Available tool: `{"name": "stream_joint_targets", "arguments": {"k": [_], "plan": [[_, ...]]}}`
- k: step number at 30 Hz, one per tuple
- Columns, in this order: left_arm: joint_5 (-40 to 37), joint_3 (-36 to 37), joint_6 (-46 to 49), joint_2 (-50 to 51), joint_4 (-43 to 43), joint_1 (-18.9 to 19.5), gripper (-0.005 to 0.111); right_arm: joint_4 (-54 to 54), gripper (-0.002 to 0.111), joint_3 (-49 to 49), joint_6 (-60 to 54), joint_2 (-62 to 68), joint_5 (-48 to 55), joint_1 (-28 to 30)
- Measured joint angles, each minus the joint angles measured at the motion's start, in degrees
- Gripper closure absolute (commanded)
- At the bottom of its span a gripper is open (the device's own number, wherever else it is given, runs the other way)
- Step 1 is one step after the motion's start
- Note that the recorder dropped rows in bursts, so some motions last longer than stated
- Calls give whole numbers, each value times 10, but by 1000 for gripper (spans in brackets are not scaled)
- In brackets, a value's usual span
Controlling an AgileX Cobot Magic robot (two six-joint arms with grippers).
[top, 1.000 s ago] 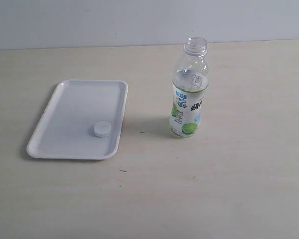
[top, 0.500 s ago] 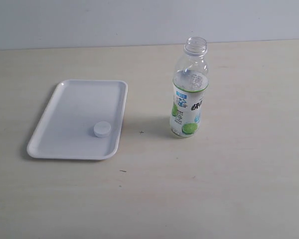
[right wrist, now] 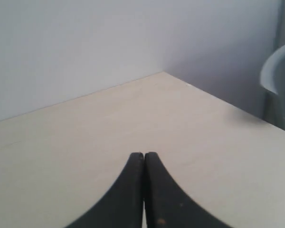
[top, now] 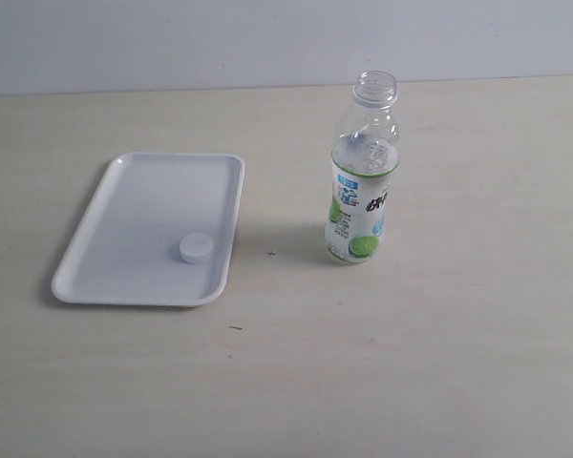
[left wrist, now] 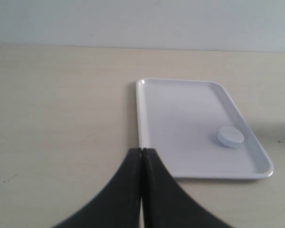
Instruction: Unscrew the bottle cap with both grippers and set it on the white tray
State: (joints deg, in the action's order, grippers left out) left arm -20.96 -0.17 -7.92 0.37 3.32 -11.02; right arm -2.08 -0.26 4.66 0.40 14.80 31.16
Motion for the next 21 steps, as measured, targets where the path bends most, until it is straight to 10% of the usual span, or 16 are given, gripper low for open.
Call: {"name": "stream_joint_targets", "arguments": {"k": [21], "plan": [[0,0,0,0,0,0,107,0,108,0,0,0,-1,-246]]}}
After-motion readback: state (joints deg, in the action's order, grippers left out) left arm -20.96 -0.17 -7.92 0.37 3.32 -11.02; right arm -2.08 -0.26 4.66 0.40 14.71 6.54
